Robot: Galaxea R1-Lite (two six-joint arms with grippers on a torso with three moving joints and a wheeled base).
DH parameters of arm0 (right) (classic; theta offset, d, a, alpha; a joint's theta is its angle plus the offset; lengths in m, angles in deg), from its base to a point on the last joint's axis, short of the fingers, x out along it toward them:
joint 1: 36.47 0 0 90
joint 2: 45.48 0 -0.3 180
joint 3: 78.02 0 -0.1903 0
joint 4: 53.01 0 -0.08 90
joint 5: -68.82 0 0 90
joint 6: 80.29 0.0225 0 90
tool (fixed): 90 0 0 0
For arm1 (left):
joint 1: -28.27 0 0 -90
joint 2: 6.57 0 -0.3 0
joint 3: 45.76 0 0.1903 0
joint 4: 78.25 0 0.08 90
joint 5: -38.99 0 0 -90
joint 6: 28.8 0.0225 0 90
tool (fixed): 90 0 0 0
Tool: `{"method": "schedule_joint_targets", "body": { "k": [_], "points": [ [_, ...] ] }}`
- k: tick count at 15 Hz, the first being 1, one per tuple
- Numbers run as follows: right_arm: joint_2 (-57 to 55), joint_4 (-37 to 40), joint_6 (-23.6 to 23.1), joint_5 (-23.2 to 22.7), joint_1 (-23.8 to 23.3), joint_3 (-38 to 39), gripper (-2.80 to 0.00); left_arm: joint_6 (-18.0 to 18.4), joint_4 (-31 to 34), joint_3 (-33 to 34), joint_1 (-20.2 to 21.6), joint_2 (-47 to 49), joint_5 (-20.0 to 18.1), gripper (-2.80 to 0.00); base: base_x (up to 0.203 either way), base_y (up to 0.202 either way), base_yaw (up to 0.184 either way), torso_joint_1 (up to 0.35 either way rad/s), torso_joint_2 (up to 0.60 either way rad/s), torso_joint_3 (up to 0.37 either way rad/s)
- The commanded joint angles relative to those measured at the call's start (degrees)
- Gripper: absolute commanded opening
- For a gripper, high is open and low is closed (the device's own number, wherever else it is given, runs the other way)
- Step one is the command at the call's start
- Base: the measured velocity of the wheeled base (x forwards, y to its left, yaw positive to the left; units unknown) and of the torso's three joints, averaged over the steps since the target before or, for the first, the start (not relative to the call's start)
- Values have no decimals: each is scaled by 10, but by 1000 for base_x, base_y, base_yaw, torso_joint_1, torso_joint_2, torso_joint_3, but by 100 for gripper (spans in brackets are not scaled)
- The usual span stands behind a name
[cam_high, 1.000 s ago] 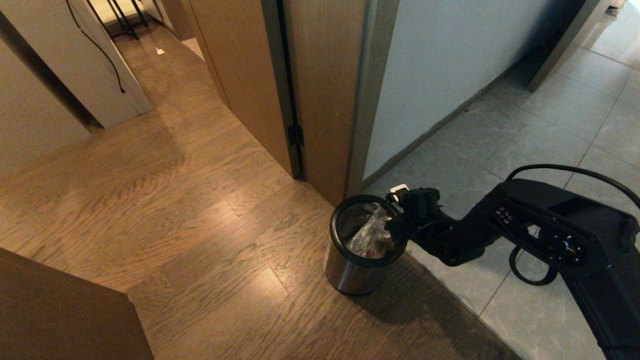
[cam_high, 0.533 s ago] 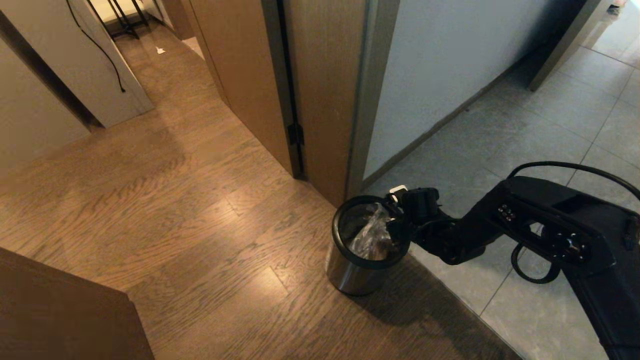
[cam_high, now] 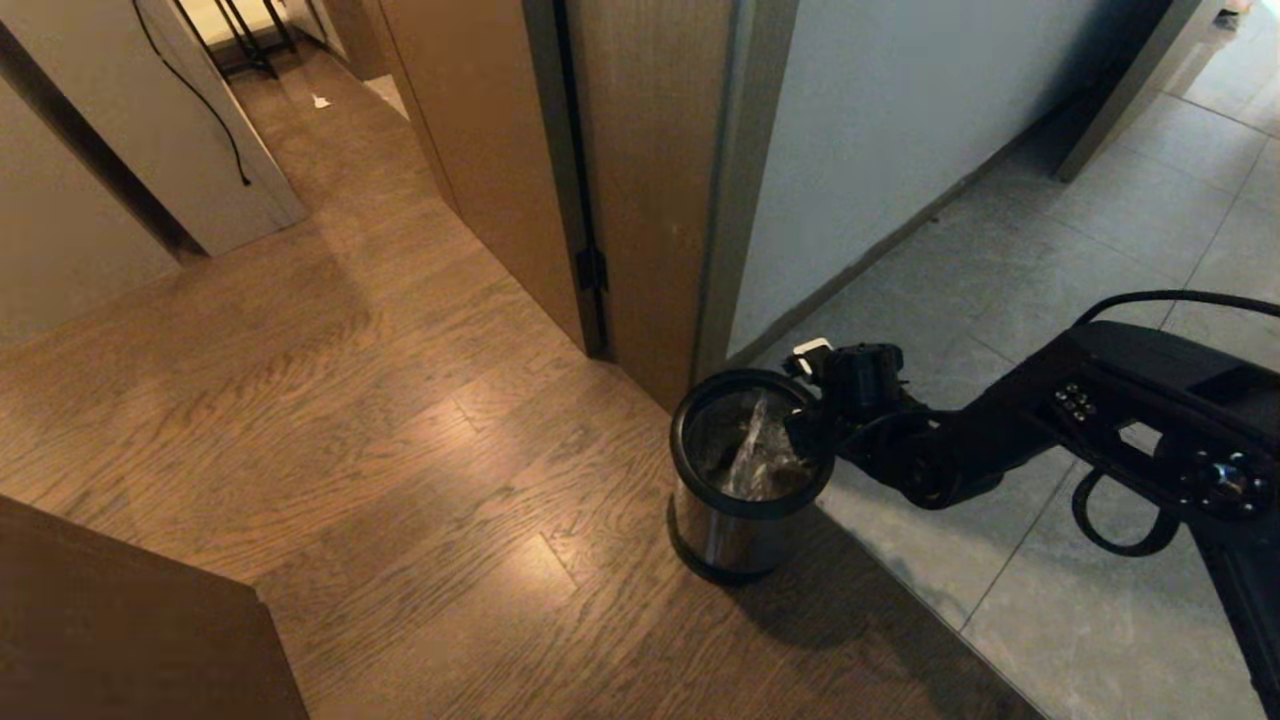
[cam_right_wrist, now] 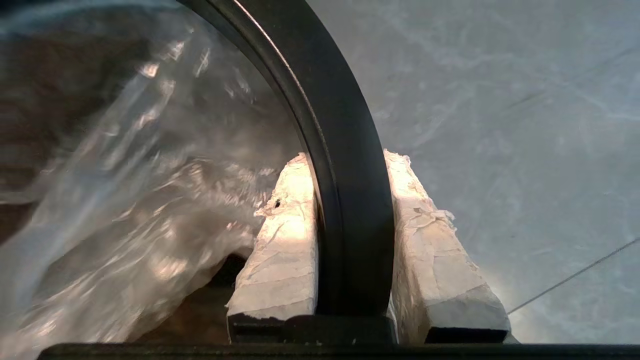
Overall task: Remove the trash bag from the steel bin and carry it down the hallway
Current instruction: Place the outer trash can on the ground
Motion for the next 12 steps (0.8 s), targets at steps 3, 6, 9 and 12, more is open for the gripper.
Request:
{"method": "schedule_joint_targets", "body": {
  "k": [3, 6, 9, 12],
  "points": [
    [47, -2, -1, 0, 0, 17, -280, 0, 0, 0, 0, 0, 0, -280, 0, 0, 0, 0, 0, 0],
    [82, -1, 1, -2, 0, 42, -280, 0, 0, 0, 0, 0, 1, -280, 0, 0, 0, 0, 0, 0],
    [127, 16, 1, -22, 0, 49, -280, 0, 0, 0, 0, 0, 0, -280, 0, 0, 0, 0, 0, 0],
    [177, 61, 5, -31, -1, 53, -280, 0, 0, 0, 0, 0, 0, -280, 0, 0, 0, 0, 0, 0]
  ]
}}
